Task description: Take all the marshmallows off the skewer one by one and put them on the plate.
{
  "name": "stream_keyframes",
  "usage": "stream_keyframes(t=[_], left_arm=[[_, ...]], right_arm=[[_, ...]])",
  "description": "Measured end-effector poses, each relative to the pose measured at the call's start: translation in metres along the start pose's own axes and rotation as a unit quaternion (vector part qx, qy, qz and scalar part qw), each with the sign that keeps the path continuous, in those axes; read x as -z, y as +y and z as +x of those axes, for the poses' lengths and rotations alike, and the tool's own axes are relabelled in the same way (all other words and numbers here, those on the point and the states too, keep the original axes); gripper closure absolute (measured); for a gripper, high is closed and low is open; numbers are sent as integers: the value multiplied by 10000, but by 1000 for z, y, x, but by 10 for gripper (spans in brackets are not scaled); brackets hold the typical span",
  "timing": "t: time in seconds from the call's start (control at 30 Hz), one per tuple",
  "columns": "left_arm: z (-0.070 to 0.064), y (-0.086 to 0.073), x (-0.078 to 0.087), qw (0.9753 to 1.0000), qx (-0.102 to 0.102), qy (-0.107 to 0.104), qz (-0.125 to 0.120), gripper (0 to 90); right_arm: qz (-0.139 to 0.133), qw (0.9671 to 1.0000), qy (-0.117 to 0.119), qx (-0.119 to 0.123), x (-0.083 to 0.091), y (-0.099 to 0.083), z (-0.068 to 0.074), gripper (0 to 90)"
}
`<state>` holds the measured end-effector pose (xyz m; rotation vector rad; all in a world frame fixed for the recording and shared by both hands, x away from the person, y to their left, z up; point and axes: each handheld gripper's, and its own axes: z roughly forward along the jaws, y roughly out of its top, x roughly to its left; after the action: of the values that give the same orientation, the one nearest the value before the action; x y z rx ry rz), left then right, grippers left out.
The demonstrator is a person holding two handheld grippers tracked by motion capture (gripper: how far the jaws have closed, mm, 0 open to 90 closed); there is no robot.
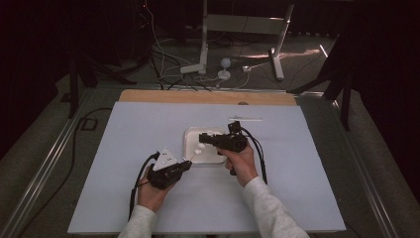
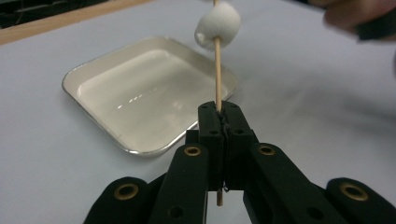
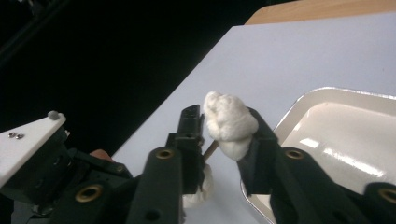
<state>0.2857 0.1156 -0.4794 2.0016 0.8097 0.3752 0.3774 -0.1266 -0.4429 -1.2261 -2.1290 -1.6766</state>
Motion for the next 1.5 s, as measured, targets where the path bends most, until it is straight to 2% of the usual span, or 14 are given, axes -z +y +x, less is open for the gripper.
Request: stream_keyframes(t=[0.07, 0.3, 0.47, 0.63, 0.8, 0.87, 1.03, 1.13, 1.2, 1.27, 1.3, 1.37, 1.43, 1.5], left_arm=[[2, -1, -1, 10000, 29, -4, 37, 899], [7, -3, 2, 9999, 78, -142, 46, 900], [9, -4, 4, 9999, 23, -102, 93, 900], [10, -7, 8, 9998, 55, -162, 63, 900], [13, -8, 10, 10000, 24, -46, 54, 900], [14, -9, 10, 9999, 3, -58, 85, 900], [15, -10, 12, 9999, -78, 33, 99, 900], [16, -9, 14, 9999, -100, 63, 76, 900], [20, -16, 13, 9977, -201, 398, 512, 900], [29, -23, 16, 9980, 104, 410, 463, 900], [31, -22, 18, 9981, 167, 445, 389, 900], [32, -17, 20, 9977, 237, 552, 306, 900], [32, -15, 19, 9976, 256, 576, 278, 900], [31, -14, 18, 9970, 212, 662, 348, 900]], right_arm=[[15, 10000, 41, 60, 1, 1, 3, 762], [93, 9988, -229, 414, 2, 6, 14, 793], [68, 9990, -271, 347, 1, 7, 14, 801], [63, 9986, -285, 450, 3, 7, 19, 806], [25, 9989, -250, 396, 4, 10, 18, 813], [126, 9981, -313, 515, 3, 9, 23, 816], [93, 9974, -388, 602, 3, 13, 25, 820], [17, 9974, -418, 585, 5, 16, 24, 822], [-105, 9968, -546, 573, 8, 17, 22, 825], [-488, 9967, -523, 376, 25, 27, 15, 826], [-449, 9955, -644, 537, 31, 32, 16, 824], [-205, 9943, -716, 767, 36, 37, 18, 820], [24, 9918, -814, 981, 33, 38, 20, 817], [166, 9910, -850, 1026, 26, 35, 18, 813]])
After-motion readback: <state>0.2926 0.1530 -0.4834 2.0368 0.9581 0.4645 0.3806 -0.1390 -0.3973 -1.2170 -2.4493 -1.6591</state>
